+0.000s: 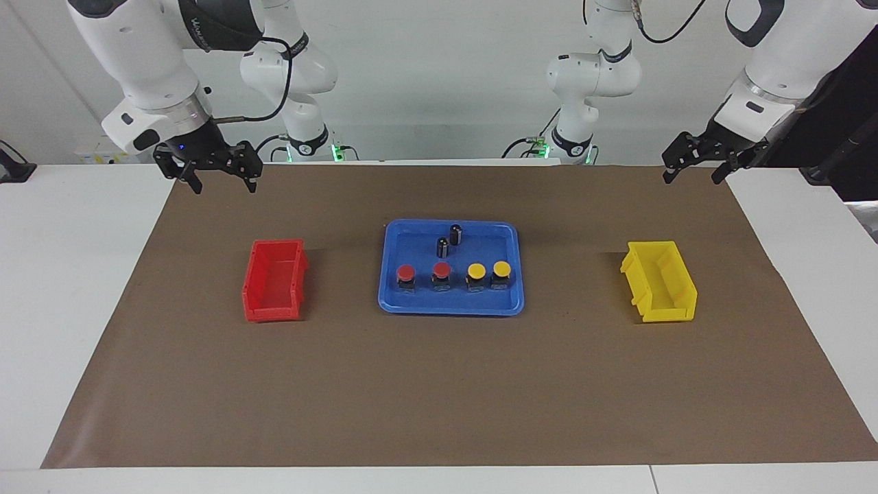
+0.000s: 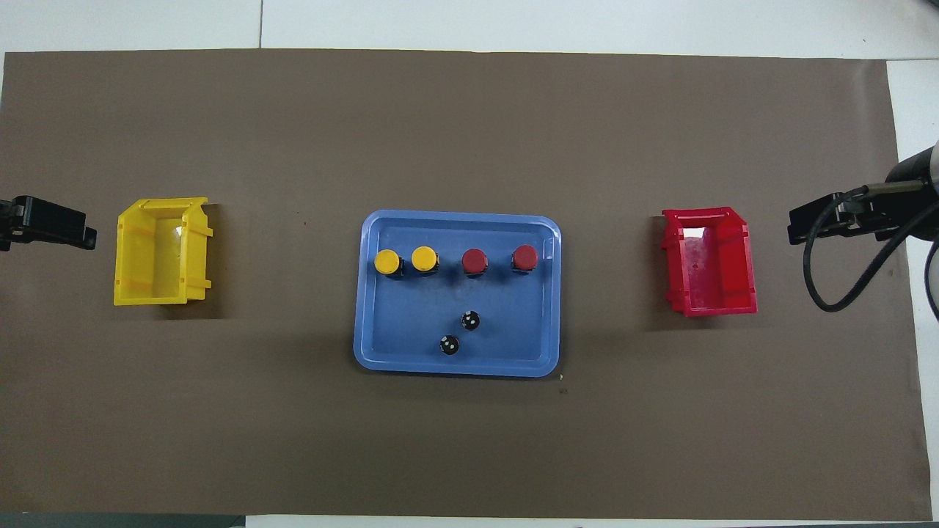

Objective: Sort red and yellow buttons by color
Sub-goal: 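Reach the right gripper toward the red buttons on the blue tray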

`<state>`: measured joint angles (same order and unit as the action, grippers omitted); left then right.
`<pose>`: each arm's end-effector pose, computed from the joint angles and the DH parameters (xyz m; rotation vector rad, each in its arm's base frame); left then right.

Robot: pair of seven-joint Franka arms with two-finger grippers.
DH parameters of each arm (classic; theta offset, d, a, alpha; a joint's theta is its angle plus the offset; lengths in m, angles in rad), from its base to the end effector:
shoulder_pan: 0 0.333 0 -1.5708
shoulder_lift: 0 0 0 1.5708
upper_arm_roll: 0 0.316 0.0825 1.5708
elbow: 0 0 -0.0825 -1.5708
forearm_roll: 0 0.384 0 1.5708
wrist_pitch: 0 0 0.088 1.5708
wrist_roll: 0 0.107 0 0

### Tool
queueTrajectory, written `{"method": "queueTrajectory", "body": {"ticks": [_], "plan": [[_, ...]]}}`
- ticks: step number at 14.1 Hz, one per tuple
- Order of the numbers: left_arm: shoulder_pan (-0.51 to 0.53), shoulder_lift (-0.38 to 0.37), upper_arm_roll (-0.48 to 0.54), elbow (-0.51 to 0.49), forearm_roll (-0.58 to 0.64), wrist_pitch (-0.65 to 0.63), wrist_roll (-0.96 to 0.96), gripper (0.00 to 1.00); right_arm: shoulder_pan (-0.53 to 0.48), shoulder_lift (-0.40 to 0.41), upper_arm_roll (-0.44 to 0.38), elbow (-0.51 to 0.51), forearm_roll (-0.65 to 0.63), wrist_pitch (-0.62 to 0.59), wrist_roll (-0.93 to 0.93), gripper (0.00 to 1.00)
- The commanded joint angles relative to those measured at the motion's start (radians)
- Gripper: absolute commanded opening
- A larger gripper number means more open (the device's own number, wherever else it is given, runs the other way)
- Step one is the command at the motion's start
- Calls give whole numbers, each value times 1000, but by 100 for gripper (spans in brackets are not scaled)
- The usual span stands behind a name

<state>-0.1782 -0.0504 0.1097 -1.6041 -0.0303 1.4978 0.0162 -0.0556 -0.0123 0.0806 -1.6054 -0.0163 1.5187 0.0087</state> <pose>0.5296 -0.0382 0.6300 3.1031 -0.1341 -0.0887 0.5440 0.0121 0.6107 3.1208 0.0250 -0.1157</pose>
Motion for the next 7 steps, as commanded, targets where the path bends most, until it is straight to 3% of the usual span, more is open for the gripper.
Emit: {"method": "queueTrajectory", "body": {"ticks": [1, 7], "plan": [[6, -9, -8, -14, 20, 13, 2, 100, -7, 8, 4, 13, 4, -3, -18, 100], [8, -9, -8, -13, 20, 15, 2, 100, -10, 5, 4, 5, 6, -6, -16, 100]]}}
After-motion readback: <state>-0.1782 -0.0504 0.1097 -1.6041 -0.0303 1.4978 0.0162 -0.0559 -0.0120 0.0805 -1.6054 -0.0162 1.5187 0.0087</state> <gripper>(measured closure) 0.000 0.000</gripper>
